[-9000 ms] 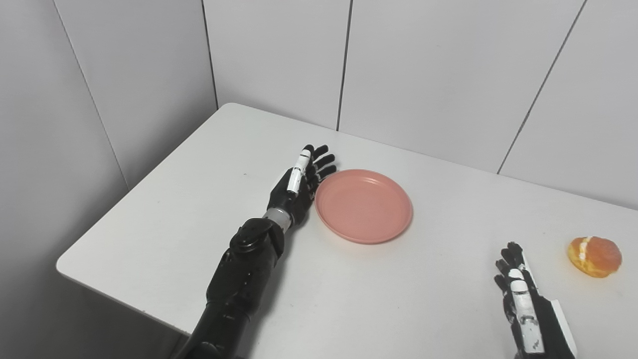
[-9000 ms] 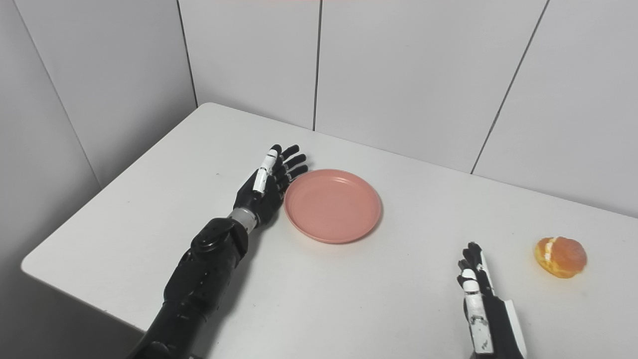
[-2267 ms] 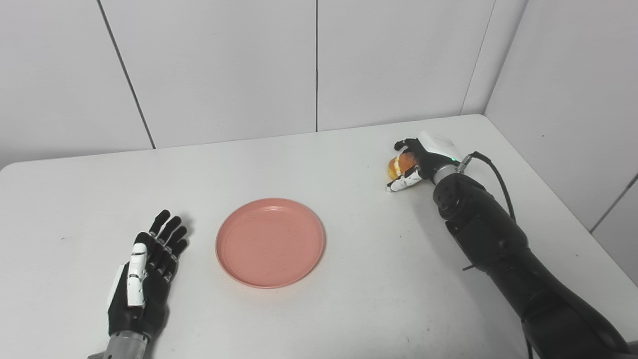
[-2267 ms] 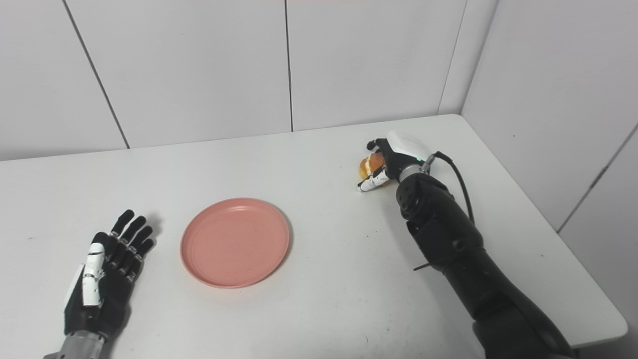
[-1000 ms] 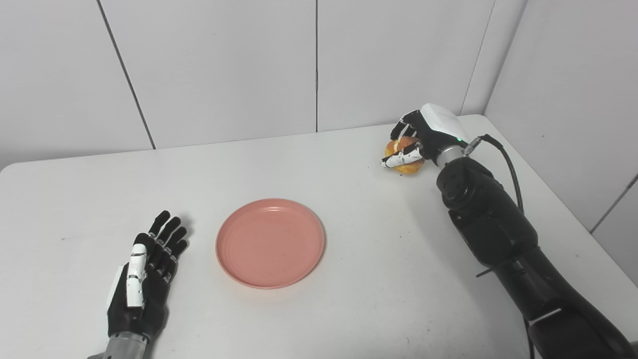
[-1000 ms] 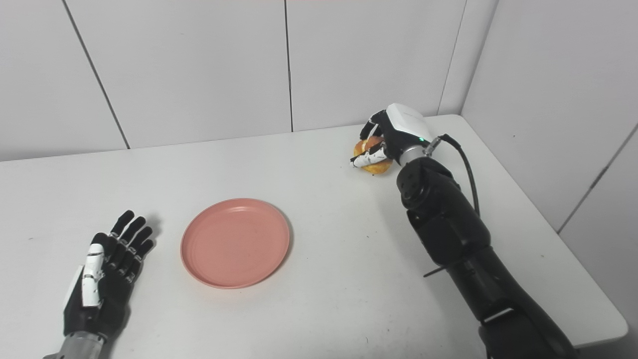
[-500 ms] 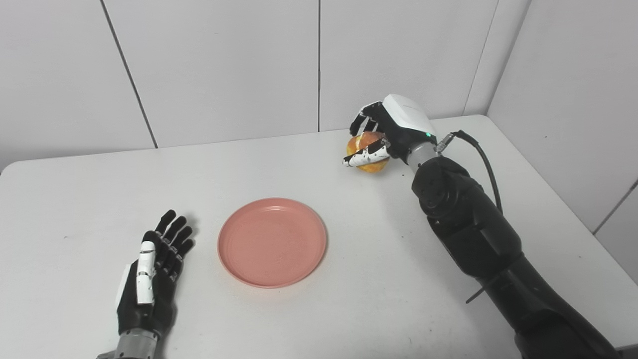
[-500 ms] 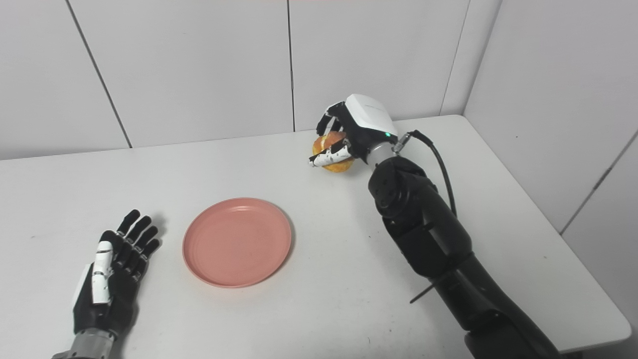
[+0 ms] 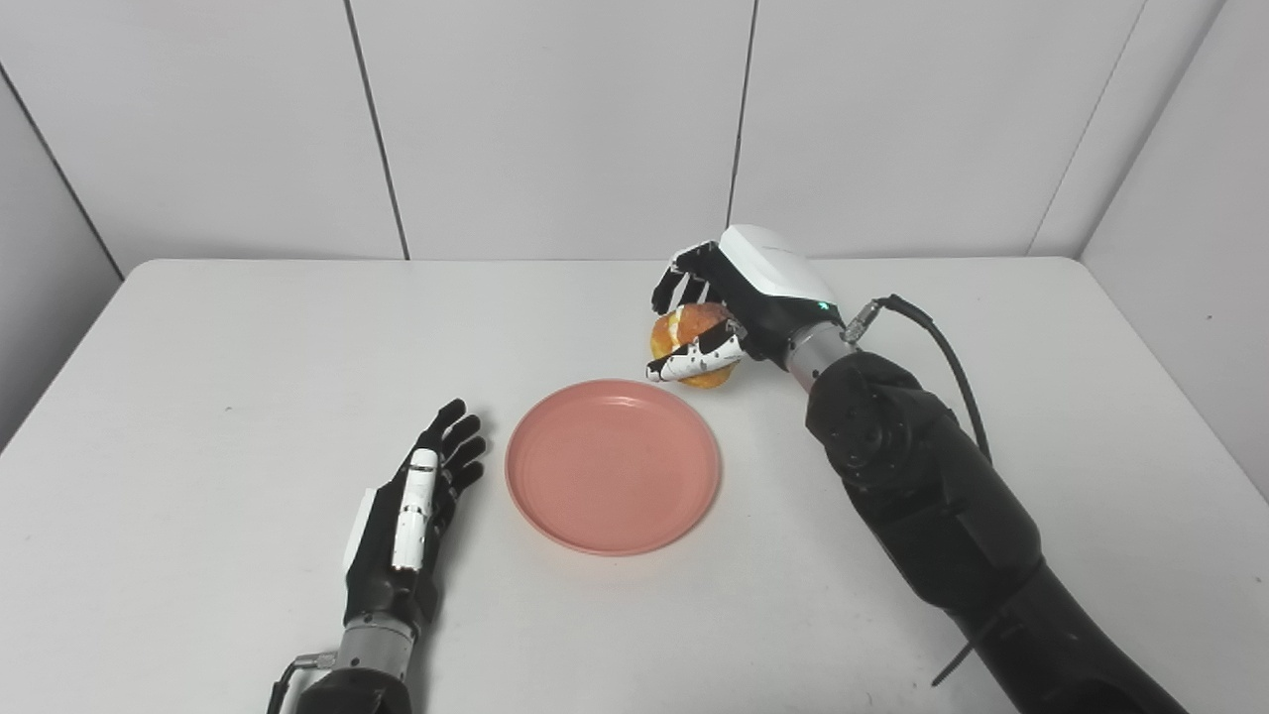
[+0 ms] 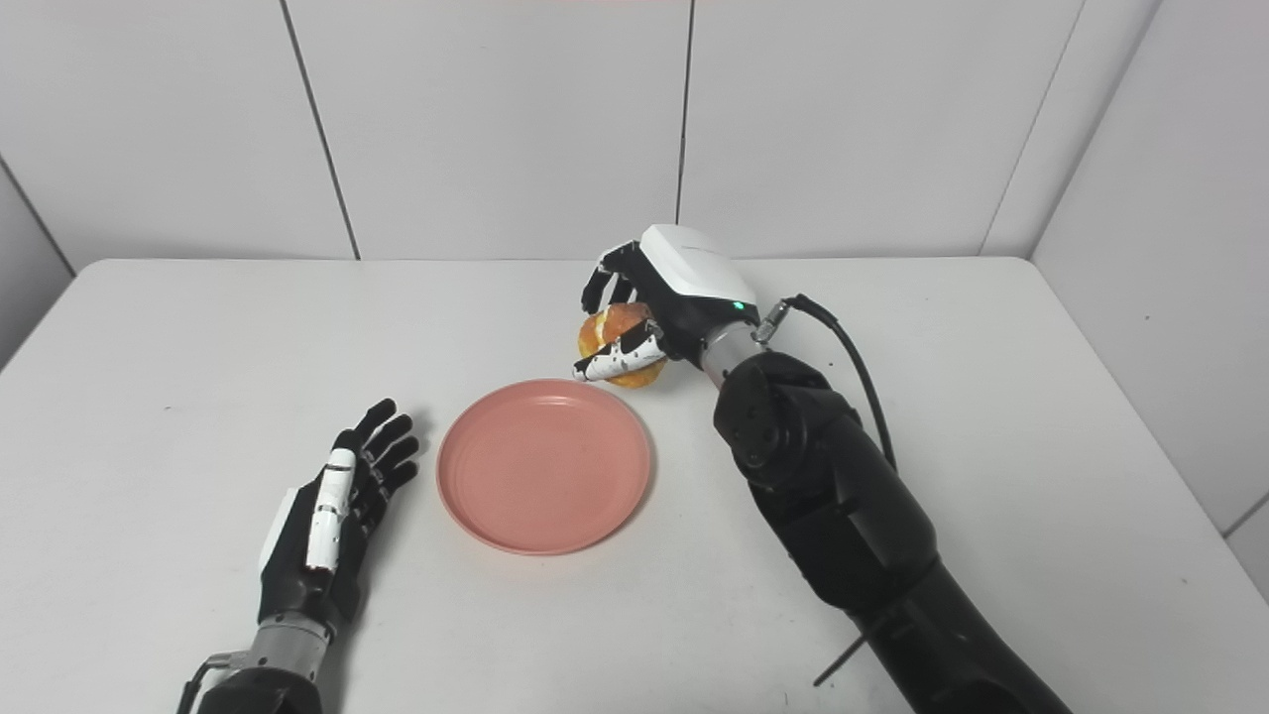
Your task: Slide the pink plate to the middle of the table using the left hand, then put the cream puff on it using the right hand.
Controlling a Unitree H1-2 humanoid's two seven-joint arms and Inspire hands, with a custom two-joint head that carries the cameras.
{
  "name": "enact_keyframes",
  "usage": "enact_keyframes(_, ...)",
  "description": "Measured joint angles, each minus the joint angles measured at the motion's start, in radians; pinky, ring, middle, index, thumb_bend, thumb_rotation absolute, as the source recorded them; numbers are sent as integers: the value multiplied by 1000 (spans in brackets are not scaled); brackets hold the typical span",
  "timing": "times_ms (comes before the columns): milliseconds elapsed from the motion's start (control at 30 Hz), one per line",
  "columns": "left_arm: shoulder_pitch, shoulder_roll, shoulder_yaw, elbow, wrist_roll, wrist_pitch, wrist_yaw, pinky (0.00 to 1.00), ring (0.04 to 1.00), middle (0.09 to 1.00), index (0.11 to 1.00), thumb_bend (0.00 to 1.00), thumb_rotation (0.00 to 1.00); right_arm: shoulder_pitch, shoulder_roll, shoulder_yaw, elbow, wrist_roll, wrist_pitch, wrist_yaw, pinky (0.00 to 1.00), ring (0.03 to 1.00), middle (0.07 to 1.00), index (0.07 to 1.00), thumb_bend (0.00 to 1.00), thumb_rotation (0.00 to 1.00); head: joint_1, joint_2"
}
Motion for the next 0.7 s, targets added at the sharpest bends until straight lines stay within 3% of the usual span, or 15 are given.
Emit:
enact_keyframes(133, 24, -3, -15, -2, 60, -43, 21, 887, 896, 907, 882, 518, 1000, 1, 19, 14, 0, 0, -10, 4, 354, 450, 527, 494, 486, 139, 32, 5)
enact_keyframes(300, 35, -9, -32, 0, 128, -106, 46, 878, 897, 903, 885, 513, 1000, 7, 27, 39, -1, -1, -37, 7, 356, 454, 538, 494, 487, 140, 54, 12)
enact_keyframes(333, 38, -11, -35, 0, 136, -119, 51, 877, 896, 898, 881, 504, 1000, 10, 27, 45, -1, -4, -39, 9, 325, 419, 504, 492, 487, 141, 64, 15)
enact_keyframes(567, 53, -38, -62, 3, 186, -136, 88, 868, 885, 884, 871, 480, 1000, 21, 43, 84, 18, -20, -44, 19, 281, 363, 444, 488, 488, 142, 101, 23)
enact_keyframes(700, 55, -50, -66, 1, 217, -136, 109, 861, 883, 882, 864, 465, 1000, 27, 58, 106, 62, -25, -64, 19, 323, 422, 516, 493, 487, 145, 106, 26)
